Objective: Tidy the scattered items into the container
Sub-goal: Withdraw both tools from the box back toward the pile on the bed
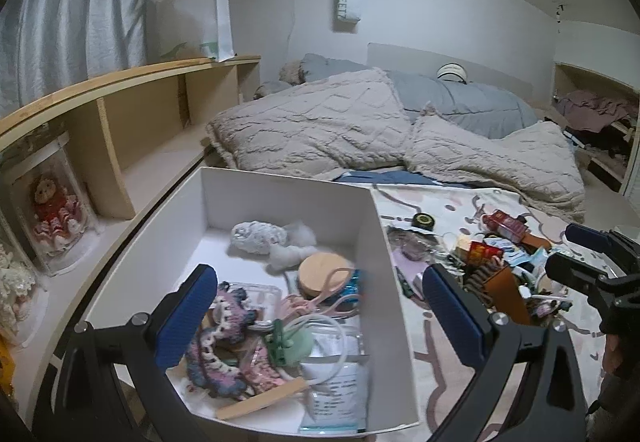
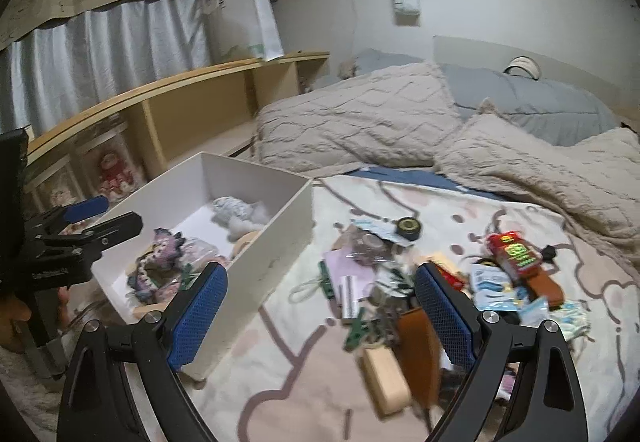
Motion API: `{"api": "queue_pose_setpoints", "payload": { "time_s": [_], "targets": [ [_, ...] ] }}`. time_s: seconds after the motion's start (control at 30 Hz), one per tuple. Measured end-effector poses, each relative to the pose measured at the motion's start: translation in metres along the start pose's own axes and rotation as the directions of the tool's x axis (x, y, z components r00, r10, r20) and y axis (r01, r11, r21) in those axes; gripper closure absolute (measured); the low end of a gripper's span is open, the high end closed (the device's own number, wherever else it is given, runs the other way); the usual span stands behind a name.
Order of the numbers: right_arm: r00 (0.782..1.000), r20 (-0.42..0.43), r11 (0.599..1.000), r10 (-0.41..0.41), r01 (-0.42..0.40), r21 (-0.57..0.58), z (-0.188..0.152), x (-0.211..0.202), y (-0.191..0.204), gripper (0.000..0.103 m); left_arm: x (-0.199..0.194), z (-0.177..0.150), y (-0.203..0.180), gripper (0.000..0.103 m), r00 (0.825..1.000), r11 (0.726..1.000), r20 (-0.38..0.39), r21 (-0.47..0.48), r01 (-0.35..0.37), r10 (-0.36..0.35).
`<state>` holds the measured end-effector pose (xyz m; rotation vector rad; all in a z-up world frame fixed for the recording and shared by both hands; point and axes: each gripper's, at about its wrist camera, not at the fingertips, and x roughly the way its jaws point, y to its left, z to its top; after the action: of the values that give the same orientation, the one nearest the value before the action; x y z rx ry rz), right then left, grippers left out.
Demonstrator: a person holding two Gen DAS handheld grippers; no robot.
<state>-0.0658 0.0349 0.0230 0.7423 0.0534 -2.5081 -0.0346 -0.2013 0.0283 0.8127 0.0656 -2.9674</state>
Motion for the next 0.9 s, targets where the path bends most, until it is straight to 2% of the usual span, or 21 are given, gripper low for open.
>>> {"api": "queue_pose_setpoints", "payload": {
  "time_s": [0.3, 0.6, 0.9],
  "targets": [
    [0.997, 0.011, 0.997, -0.072, 0.071, 0.032, -0.007, -0.018, -0.033, 0.008, -0.001, 0.001, -0.019, 0.000, 1.000, 1.000, 0.006, 0.003, 0.026, -0.026],
    [0.989, 0.014, 0.988, -0.149, 0.149, 0.039, -0.018, -0.039, -0.062, 0.008, -0.002, 0.001, -0.047, 0.000, 0.998, 0.997, 0.019, 0.050, 0.051, -0.052],
    [0.972, 0.020, 0.972, -0.235, 0.235, 0.012, -0.034, -0.060, -0.086, 0.008, -0.003, -0.001, -0.077, 0.000, 0.991, 0.989, 0.024, 0.061, 0.133, -0.134]
  ]
}}
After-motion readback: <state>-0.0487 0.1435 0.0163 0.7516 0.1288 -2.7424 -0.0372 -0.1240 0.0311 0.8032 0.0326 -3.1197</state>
